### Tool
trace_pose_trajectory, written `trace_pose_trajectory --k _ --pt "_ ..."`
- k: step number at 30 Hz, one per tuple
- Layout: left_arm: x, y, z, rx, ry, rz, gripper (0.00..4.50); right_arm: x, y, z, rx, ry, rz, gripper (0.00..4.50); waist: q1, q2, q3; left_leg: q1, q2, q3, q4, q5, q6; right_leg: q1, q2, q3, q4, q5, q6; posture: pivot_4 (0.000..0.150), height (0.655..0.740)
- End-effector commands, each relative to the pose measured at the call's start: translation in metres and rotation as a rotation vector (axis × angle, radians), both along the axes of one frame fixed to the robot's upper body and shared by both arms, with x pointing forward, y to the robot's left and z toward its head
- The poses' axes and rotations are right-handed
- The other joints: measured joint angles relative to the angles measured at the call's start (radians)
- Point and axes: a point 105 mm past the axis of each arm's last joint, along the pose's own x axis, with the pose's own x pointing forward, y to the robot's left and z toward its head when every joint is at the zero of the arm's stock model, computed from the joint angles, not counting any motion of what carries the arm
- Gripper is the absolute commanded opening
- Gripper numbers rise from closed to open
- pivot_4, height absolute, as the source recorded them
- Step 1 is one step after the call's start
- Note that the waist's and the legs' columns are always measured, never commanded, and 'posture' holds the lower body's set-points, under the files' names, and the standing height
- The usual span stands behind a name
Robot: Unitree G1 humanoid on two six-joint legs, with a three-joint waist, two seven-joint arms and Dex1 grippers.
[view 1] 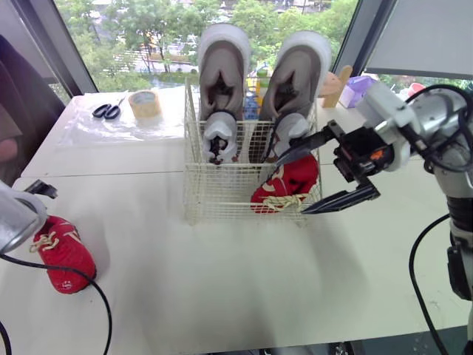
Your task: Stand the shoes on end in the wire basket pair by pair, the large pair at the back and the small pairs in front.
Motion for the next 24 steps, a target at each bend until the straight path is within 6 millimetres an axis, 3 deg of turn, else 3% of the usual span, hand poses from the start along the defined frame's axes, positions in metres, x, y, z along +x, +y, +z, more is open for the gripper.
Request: trace_pose_trajectory --k 1,9,12,17,19,21,24 --pt "0.001 0.001 -0.01 -0.051 0.021 0.023 4.5 -0.009 -0.001 0.012 0.004 -0.062 0.003 4.44 0.001 0.0 0.0 0.0 0.0 0.0 0.0 0.0 0.0 0.0 0.0 0.0 0.0 0.0 0.0 0.15 0.74" --pt "0.013 0.016 -0.052 -0.208 0.1 0.021 4.5 -0.014 0.001 0.013 0.033 -0.067 -0.062 4.44 0.003 -0.001 -0.001 0.0 0.0 0.0 0.001 0.0 0.0 0.001 0.0 0.0 0.0 0.0 0.0 0.15 0.74" --pt "0.026 0.019 -0.062 -0.228 0.11 -0.036 3.65 -0.016 0.003 0.011 0.044 -0.063 -0.078 4.5 0.006 -0.001 -0.001 0.0 -0.001 0.0 0.001 0.0 0.0 0.001 0.0 -0.001 0.001 0.0 0.0 0.15 0.74" --pt "0.038 0.029 -0.065 -0.208 0.126 -0.069 1.24 -0.018 0.004 0.009 0.054 -0.058 -0.103 4.5 0.024 0.0 -0.001 0.002 -0.002 -0.001 0.002 0.001 0.0 0.002 0.001 -0.002 0.002 0.0 0.001 0.15 0.74" --pt "0.039 0.029 -0.064 -0.206 0.124 -0.074 0.58 -0.019 0.003 0.01 0.056 -0.058 -0.112 4.5 0.026 0.0 -0.001 0.002 -0.002 -0.002 0.002 0.001 -0.001 0.002 0.001 -0.003 0.004 0.001 0.002 0.15 0.74" --pt "0.036 0.028 -0.061 -0.205 0.122 -0.075 0.18 -0.02 0.002 0.01 0.06 -0.056 -0.119 4.5 0.024 0.0 -0.001 0.002 -0.001 -0.003 0.002 0.001 -0.001 0.002 0.001 -0.003 0.005 0.001 0.002 0.15 0.74" --pt "0.032 0.023 -0.049 -0.187 0.102 -0.085 0.18 -0.019 0.002 0.011 0.067 -0.05 -0.122 4.5 0.021 -0.001 -0.001 0.003 -0.001 -0.003 0.002 0.001 -0.001 0.002 0.0 -0.002 0.006 0.001 0.003 0.15 0.74"
